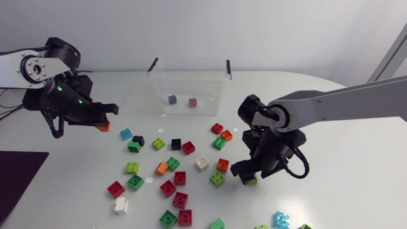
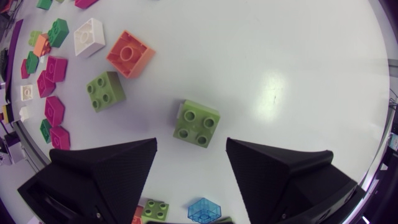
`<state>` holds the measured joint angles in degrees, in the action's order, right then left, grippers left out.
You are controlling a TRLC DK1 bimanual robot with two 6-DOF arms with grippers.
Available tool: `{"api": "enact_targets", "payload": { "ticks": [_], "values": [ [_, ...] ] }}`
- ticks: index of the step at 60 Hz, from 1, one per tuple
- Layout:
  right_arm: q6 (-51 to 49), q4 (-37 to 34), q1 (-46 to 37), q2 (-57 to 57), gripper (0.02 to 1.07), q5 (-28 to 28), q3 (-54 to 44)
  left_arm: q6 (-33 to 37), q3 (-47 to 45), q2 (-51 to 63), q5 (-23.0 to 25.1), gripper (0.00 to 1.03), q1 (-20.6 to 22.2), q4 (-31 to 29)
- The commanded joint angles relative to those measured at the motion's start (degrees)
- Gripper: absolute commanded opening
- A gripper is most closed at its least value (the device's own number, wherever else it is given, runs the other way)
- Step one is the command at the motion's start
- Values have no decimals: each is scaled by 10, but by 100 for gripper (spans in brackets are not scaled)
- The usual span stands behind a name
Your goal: Place the duplo bricks in the container
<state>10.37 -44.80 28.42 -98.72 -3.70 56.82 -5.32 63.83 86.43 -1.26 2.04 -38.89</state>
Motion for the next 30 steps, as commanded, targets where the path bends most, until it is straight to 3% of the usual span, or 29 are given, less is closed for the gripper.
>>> {"api": "enact_targets", "payload": {
  "ticks": [1, 8, 22, 30],
  "values": [
    [21, 7, -7, -21, 70, -5, 11, 1, 24, -17, 7, 20, 9, -5],
    [27, 24, -9, -21, 62, 5, 11, -1, 37, -27, 6, 20, 20, -5],
    [27, 42, -11, -39, 62, 5, 15, -3, 66, -29, 7, 20, 45, -2],
    [24, 58, -4, -46, 48, 4, 15, -4, 91, -26, 7, 20, 60, 16]
  ]
}}
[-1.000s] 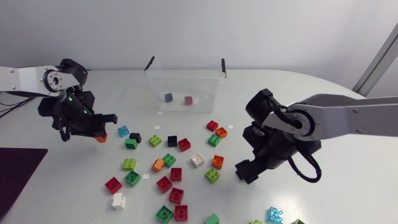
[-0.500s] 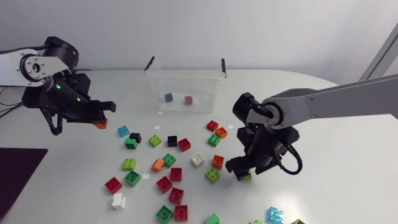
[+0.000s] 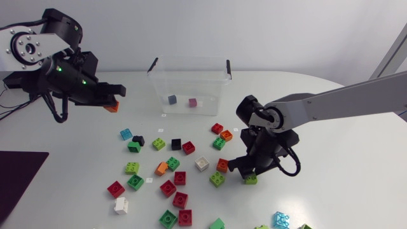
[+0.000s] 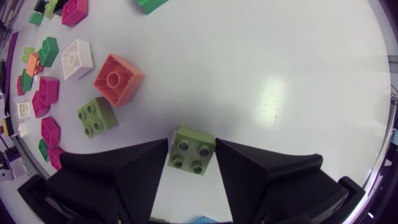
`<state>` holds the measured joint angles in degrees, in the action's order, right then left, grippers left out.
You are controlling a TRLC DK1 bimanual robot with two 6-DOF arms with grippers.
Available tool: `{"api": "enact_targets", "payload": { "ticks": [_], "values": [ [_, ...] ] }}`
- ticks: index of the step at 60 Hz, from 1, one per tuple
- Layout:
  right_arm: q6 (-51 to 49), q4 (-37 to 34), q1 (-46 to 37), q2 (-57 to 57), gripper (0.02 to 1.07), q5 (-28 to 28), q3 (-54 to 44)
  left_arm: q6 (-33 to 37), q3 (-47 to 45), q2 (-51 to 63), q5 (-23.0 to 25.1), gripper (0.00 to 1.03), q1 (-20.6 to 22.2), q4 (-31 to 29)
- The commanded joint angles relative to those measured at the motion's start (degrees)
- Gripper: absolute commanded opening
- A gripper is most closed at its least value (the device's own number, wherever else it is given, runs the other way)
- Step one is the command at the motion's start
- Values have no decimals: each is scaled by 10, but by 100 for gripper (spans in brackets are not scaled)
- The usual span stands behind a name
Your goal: Place the duplo bricks in the container
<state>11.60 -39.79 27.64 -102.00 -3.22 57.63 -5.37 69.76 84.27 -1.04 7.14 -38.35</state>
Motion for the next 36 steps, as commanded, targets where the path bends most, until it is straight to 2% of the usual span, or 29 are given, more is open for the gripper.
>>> {"api": "enact_targets", "payload": {
  "ticks": [1, 12, 22, 36],
  "values": [
    [11, 8, 4, -15, 47, -1, 7, -3, 34, -4, 5, 20, 9, 13],
    [0, 3, 11, -6, 30, -2, -1, -7, 50, 1, 6, 20, 33, 71],
    [-13, -16, 8, 24, 28, 1, -1, -14, 91, 51, 7, 20, 57, 80],
    [-34, -32, 0, 86, 28, 25, 28, -18, 159, 121, 39, 21, 58, 108]
  ]
}}
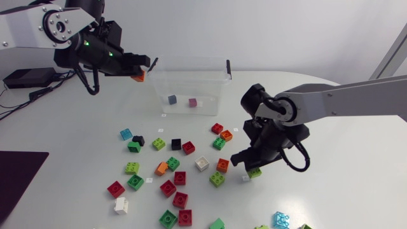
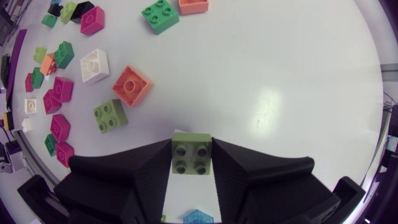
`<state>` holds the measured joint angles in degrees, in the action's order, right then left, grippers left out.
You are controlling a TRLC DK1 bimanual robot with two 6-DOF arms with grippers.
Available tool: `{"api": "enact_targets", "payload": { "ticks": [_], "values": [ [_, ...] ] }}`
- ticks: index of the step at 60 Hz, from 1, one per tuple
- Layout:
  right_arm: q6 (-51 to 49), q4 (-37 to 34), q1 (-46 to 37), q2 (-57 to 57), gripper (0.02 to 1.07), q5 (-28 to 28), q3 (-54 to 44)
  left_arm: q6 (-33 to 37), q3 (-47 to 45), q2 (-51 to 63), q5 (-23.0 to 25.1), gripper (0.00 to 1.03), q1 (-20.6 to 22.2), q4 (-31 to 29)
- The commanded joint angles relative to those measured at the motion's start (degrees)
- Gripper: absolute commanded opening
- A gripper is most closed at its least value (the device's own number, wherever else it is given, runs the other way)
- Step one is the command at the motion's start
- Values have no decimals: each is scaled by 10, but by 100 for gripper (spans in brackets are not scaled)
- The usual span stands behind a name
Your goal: Place the duplo bricks in the container
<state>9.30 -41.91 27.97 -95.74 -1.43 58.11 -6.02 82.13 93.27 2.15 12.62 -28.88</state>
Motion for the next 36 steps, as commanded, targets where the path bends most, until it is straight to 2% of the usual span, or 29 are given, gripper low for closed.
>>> {"api": "enact_targets", "payload": {
  "ticks": [1, 13, 36],
  "values": [
    [-12, -12, -3, 27, 28, 10, 27, -11, 40, 37, 7, 21, 3, 15],
    [-25, -19, -2, 56, 28, 14, 73, -12, 118, 118, 15, 21, 9, 37],
    [-39, 17, 0, 56, 28, 7, 126, -2, 289, 257, 15, 26, 30, 34]
  ]
}}
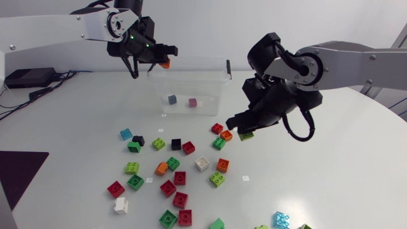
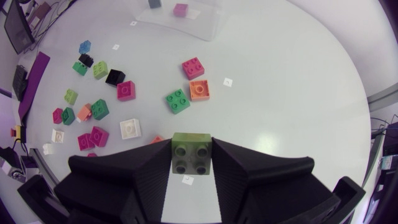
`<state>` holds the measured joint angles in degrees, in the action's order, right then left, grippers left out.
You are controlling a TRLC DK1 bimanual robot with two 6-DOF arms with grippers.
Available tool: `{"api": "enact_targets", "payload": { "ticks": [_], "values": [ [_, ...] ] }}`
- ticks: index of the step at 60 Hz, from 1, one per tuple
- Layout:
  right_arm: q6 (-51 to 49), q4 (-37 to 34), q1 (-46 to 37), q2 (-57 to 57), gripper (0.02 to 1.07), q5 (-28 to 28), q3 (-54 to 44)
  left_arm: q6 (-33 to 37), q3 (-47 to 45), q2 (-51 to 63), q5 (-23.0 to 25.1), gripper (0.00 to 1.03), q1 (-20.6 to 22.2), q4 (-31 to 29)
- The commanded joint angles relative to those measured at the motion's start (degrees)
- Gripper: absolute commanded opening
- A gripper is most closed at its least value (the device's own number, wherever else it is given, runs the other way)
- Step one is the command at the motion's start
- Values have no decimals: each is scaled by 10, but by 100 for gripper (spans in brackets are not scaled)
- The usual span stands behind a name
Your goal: Place the duplo bricks in the container
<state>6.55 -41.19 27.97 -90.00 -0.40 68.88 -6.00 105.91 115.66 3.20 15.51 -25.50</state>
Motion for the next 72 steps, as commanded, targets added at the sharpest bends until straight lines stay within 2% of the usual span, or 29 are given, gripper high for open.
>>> {"api": "enact_targets", "payload": {
  "ticks": [1, 2, 3, 4, 5, 6, 7, 8, 11, 24, 31, 44, 51, 57, 72],
  "values": [
    [-12, 11, 0, -3, 28, -3, 20, -2, 55, 37, 5, 28, 1, -2],
    [-12, 11, 0, -4, 28, -3, 23, -1, 60, 40, 5, 29, 1, -3],
    [-14, 12, 1, -6, 28, -3, 27, 1, 79, 52, 1, 37, 1, -14],
    [-14, 14, 1, -7, 28, -4, 28, 2, 84, 55, 0, 41, 1, -17],
    [-15, 16, 1, -7, 28, -4, 30, 6, 97, 64, -3, 55, 1, -27],
    [-15, 17, 1, -8, 28, -4, 32, 7, 102, 67, -6, 61, 2, -32],
    [-15, 19, 1, -10, 28, -4, 35, 12, 113, 72, -14, 79, 4, -43],
    [-15, 20, 1, -10, 28, -4, 38, 15, 118, 75, -18, 88, 5, -48],
    [-15, 23, 1, -14, 28, -4, 49, 25, 122, 75, -30, 99, 5, -58],
    [-19, 45, -5, -49, 28, -1, 122, 42, 97, -1, -31, 99, -20, -121],
    [-20, 61, -10, -79, 28, 1, 162, 62, 33, -71, -29, 99, -36, -125],
    [-22, 81, -12, -133, 28, 2, 237, 103, -105, -202, 2, 99, -81, -123],
    [-21, 84, -11, -153, 28, 7, 271, 129, -180, -258, 24, 99, -101, -112],
    [-22, 95, -11, -170, 28, 15, 293, 164, -265, -310, 30, 99, -115, -72],
    [-32, 129, -12, -214, 28, 30, 335, 217, -393, -363, 55, 99, -155, -34]
  ]
}}
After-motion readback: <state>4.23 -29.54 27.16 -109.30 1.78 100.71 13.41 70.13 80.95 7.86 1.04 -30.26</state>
